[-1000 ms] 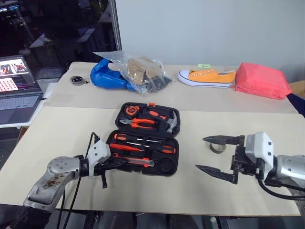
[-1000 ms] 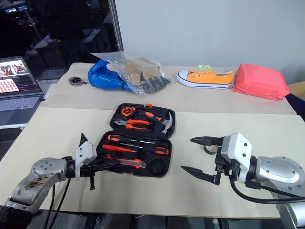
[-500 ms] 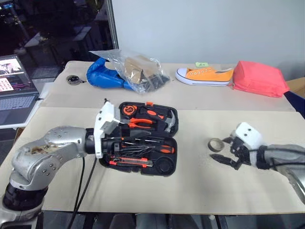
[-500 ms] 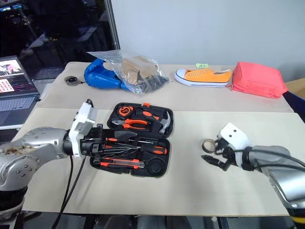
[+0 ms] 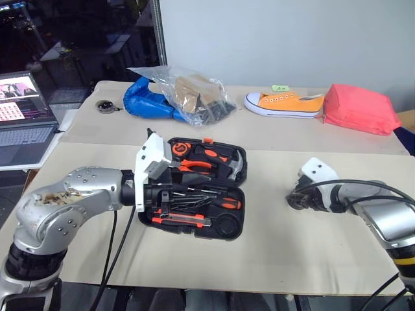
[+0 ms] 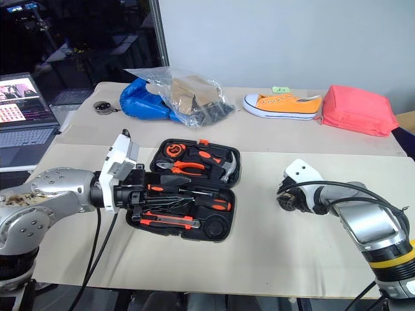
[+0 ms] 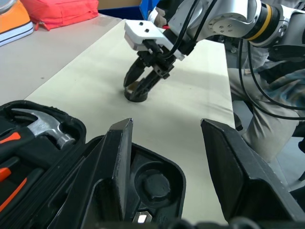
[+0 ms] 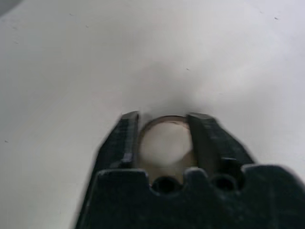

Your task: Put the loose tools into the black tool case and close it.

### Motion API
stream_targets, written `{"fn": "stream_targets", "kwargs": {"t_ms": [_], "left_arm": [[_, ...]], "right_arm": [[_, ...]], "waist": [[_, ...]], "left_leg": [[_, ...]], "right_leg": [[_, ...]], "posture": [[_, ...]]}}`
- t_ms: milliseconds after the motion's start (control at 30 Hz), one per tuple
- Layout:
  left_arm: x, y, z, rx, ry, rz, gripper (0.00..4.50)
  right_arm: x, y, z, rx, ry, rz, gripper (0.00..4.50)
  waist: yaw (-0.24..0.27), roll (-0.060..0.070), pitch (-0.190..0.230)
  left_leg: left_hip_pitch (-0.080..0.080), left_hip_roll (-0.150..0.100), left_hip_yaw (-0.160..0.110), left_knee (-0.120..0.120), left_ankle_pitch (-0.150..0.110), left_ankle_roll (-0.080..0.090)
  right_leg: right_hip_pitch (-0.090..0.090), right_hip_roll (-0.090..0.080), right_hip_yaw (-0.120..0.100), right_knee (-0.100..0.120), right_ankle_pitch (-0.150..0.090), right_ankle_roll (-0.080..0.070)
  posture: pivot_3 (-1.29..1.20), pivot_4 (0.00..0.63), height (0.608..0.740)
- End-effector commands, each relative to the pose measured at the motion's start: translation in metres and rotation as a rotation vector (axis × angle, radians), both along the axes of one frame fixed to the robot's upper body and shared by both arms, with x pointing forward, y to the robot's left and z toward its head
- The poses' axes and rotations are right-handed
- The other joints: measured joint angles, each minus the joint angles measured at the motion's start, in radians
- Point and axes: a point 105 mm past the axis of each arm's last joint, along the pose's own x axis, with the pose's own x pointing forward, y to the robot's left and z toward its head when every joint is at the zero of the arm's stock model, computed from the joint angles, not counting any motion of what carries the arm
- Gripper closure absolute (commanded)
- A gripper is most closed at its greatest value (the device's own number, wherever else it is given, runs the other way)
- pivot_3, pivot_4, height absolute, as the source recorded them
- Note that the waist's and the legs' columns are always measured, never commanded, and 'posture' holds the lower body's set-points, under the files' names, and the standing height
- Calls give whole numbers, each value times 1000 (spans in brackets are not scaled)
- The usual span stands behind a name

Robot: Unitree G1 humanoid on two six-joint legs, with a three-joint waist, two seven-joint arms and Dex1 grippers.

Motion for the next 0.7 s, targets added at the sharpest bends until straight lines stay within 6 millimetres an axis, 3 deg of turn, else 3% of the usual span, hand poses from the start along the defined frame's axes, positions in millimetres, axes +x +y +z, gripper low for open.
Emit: {"fn": "stream_targets", "kwargs": {"t_ms": [33,200,233,267,300,700], "left_arm": [[-5,-2,7,-14,-53,-9,2033],[-4,-3,8,-24,-61,-1,2033],[-4,-3,8,-26,-60,-2,2033],[-4,-4,8,-26,-59,-3,2033],[-3,-4,8,-26,-59,-4,2033],[-2,-3,4,-15,-62,6,2033]], "right_arm": [[3,8,18,-1,-93,54,4475],[-7,7,41,5,-143,105,4475],[-11,7,42,-2,-136,116,3779],[-13,8,42,-7,-131,126,3672],[-15,9,41,-3,-117,136,3284],[-4,24,26,2,-106,176,3284]], "waist": [[0,0,0],[-2,0,0],[-2,0,0],[-1,0,0],[0,0,0],[-8,0,0]], "left_leg": [[0,0,0,0,0,0],[-1,0,0,0,0,0],[-1,0,0,0,0,0],[-1,0,0,0,0,0],[-1,0,0,0,0,0],[0,0,0,1,0,0]], "right_leg": [[0,0,0,0,0,0],[0,0,0,0,0,0],[0,0,0,0,0,0],[0,0,0,0,0,0],[0,0,0,0,0,0],[0,0,0,0,0,0]], "posture": [[0,150,740],[0,150,740],[0,150,740],[0,150,740],[0,150,740],[0,150,740]]}}
